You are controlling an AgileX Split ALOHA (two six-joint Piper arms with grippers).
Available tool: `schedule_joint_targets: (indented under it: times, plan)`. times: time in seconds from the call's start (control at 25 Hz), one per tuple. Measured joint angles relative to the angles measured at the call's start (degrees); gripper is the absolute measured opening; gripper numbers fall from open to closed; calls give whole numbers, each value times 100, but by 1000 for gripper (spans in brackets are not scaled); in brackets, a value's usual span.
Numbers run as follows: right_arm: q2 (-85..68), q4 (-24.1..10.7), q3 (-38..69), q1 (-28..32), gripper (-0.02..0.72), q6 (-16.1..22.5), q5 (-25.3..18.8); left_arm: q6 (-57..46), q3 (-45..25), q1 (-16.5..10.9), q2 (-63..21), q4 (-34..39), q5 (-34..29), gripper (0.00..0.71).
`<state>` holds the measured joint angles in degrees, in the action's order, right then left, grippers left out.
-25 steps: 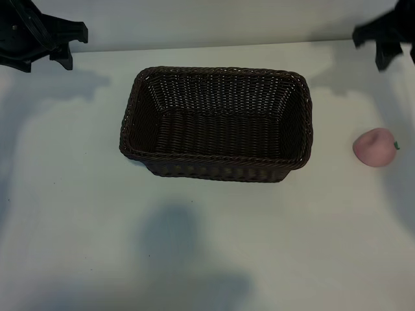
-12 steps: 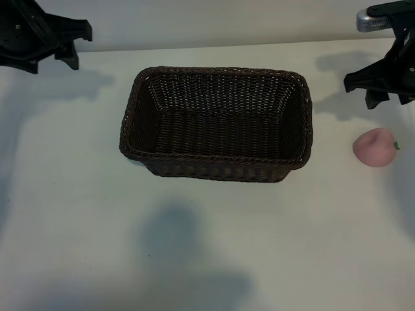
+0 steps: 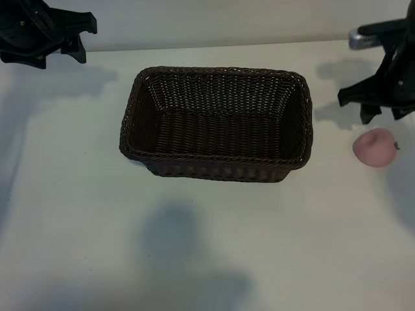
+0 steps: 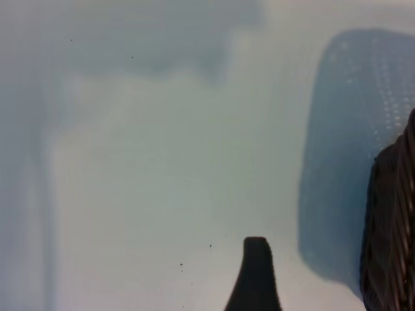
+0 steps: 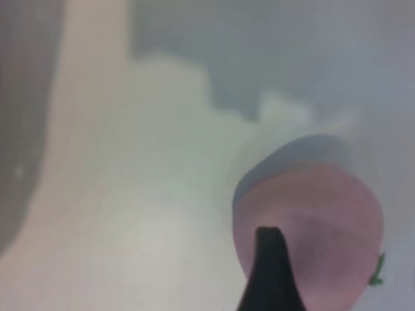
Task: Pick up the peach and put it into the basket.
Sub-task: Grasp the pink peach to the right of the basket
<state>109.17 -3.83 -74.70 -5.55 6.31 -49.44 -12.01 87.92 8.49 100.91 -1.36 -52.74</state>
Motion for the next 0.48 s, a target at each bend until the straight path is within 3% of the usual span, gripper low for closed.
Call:
schedule_joint_targets:
  times: [0.28,0.36,0.48]
  plan:
    - [466,-30,40,0,494,7,66,-5,0,0,0,-5,0,597]
    - [556,-74,40,0,427,71,66,-5,0,0,0,-5,0,596]
    - [574,-215,40,0,206,229,28,-5,0,0,0,-5,0,597]
